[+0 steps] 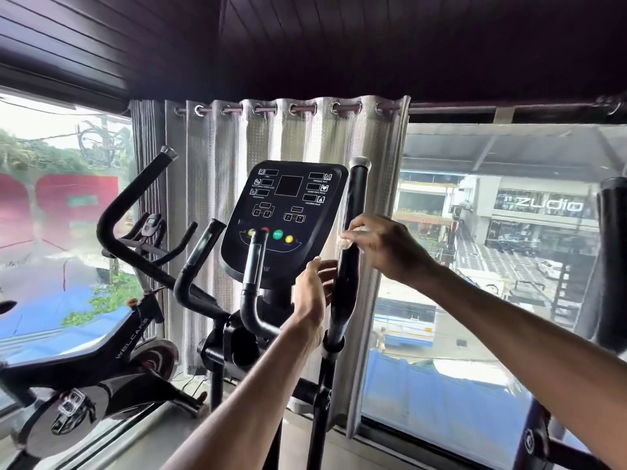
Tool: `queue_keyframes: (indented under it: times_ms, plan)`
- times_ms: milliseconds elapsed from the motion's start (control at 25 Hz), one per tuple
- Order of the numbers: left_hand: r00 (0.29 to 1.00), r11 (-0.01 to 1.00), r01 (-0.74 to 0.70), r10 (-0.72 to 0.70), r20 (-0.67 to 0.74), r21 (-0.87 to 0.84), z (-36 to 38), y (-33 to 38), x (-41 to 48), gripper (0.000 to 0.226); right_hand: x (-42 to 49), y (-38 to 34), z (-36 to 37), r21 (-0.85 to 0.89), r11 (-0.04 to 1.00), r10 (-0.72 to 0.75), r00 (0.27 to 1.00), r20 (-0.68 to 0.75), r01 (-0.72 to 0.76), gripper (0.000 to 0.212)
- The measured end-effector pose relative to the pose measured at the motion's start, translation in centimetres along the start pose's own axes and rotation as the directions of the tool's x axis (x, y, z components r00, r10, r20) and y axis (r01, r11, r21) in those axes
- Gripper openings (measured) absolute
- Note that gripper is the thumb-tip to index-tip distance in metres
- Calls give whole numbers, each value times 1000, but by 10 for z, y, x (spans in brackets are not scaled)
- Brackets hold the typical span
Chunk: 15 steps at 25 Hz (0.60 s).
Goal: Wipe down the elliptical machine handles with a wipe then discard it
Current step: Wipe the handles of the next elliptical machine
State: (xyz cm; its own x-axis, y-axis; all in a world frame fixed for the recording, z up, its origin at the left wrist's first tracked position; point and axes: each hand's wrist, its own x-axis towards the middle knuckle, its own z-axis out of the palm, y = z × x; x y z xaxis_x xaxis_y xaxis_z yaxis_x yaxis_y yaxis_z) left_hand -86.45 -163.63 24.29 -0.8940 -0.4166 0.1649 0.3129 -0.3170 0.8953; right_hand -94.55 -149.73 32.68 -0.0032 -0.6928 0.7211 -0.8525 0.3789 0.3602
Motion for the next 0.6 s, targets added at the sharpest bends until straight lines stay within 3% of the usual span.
queue_keyframes:
  times_ms: [160,400,600]
  plan:
    - [1000,999,-17,17,-6,47,9,10,11,36,22,23,0,-37,999,-21,1000,20,21,26]
    - [998,989,-42,49,-45,140,19,22,16,27,51,48,-3,-113,983,138,987,-78,-146,24]
    - [998,973,-44,52,-27,228,15,27,11,32,50,34,-7,-64,980,188,982,5,-187,23]
